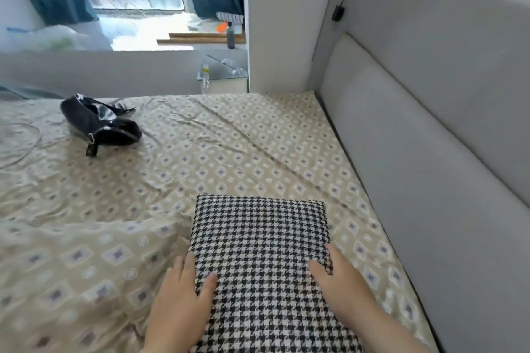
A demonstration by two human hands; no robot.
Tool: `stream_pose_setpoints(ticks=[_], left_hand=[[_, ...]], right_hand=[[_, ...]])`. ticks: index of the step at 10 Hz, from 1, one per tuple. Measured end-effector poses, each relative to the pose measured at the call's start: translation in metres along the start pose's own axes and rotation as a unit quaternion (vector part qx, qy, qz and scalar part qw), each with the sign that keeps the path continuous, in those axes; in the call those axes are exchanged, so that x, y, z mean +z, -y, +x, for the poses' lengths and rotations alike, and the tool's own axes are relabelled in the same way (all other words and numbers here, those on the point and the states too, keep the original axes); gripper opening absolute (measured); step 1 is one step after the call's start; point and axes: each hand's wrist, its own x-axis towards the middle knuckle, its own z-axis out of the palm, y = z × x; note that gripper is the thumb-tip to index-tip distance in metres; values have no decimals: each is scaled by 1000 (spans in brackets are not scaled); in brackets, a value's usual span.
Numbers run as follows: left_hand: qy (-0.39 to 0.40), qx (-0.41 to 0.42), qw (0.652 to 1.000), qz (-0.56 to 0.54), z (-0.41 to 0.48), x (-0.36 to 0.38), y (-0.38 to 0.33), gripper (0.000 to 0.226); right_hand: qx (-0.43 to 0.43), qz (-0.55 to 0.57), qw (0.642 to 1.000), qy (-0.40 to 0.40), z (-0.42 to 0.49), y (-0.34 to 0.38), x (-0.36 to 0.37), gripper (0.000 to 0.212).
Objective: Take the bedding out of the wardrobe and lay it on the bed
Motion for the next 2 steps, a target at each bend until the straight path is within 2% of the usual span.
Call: stream_pose_setpoints(ticks=[1, 2], left_hand=[[22, 35, 999, 10, -18, -48, -23, 92], [2, 80, 996, -29, -46, -109, -49, 76]], right_hand=[[-56, 47, 997, -7, -35, 35, -45, 70], [-81, 31, 995, -55, -78, 74, -92, 63]])
